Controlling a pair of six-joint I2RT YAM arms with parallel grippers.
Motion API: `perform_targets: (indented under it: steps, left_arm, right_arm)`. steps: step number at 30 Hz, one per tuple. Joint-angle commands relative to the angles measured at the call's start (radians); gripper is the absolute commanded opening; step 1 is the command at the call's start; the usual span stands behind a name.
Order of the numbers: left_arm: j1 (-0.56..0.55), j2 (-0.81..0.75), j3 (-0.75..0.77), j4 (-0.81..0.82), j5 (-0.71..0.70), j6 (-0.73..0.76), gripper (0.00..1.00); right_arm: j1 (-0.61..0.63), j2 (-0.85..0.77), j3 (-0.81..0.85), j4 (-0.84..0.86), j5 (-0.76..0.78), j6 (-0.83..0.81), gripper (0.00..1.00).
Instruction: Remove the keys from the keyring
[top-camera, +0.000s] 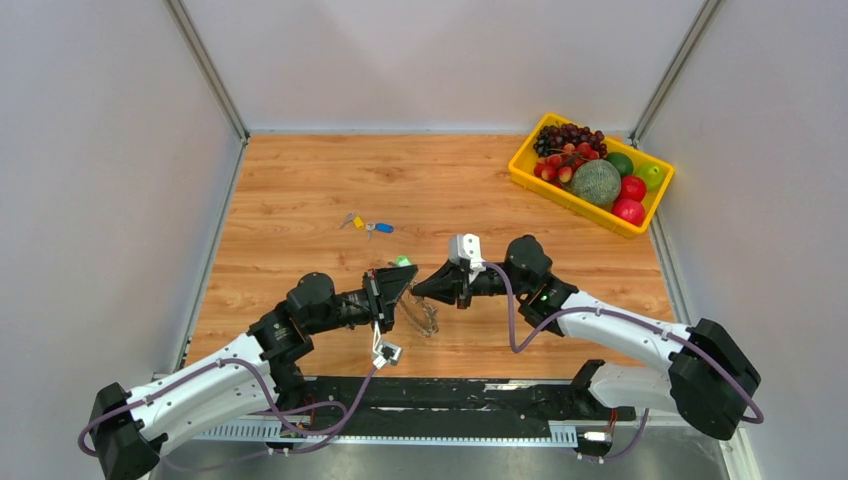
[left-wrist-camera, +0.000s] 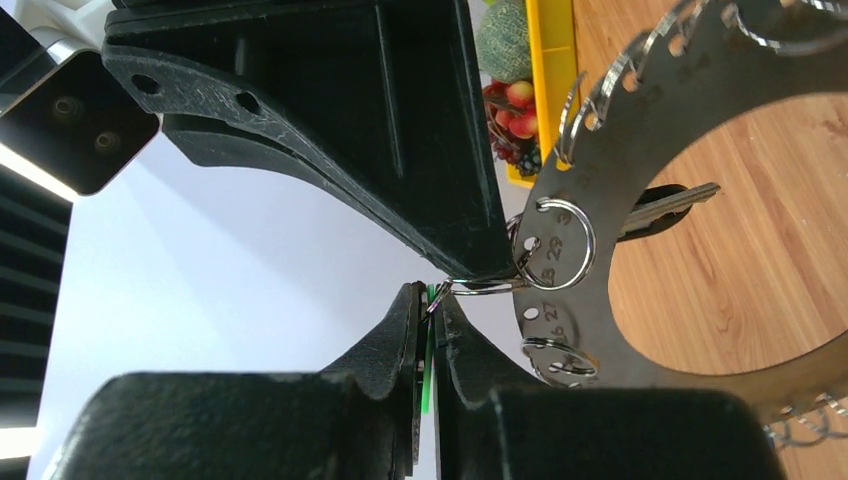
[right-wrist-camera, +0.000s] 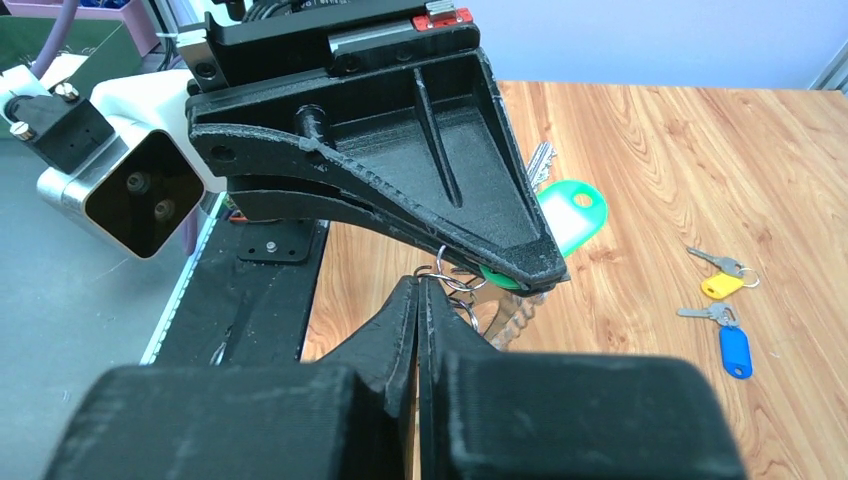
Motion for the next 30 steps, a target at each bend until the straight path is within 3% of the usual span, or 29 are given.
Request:
perform_targets:
  steps: [1,6,7,8,10,12,15,19,25,30]
  left_arm:
    - [-0.005,-0.015,-0.006,0.087,0.028,-0.012,0.13]
    - [-0.005,-0.016,-0.008,0.094,0.023,-0.018,0.16]
    - [-0.004,-0.017,-0.009,0.094,0.022,-0.019,0.14]
    - [-0.005,-0.018,-0.007,0.094,0.02,-0.02,0.04]
    - [-0.005,-0.019,-0.004,0.088,0.017,-0.024,0.0]
    - [-0.005,-0.021,-0.003,0.083,0.014,-0.027,0.0]
    - [-0.004,-0.024,-0.002,0.079,0.017,-0.025,0.0]
    - [-0.005,-0.027,0.001,0.071,0.026,-0.02,0.0]
    - [-0.005,-0.035,0.003,0.069,0.048,-0.022,0.0]
    - [-0.004,-0.042,0.001,0.078,0.052,-0.034,0.0]
  right_arm:
    - [-0.006,-0.052,-0.004,0.011,0.005,0.028,0.0]
    - [-0.005,-0.067,-0.003,-0.011,-0.007,0.025,0.0]
    - [-0.005,-0.07,-0.003,-0.018,-0.009,0.023,0.0]
    - [-0.004,-0.073,-0.005,-0.023,-0.009,0.023,0.0]
    - [-0.004,-0.083,-0.01,-0.036,0.002,0.022,0.0]
    - [-0.005,-0.096,-0.013,-0.057,0.024,0.008,0.12]
    - [-0.006,-0.124,-0.031,-0.069,0.06,-0.008,0.44]
    - [-0.004,-0.155,-0.061,-0.047,0.111,-0.025,0.6]
    - [-0.004,-0.101,-0.03,-0.063,0.144,-0.044,0.62]
    - [-0.005,-0.045,0.013,-0.098,0.103,-0.042,0.49]
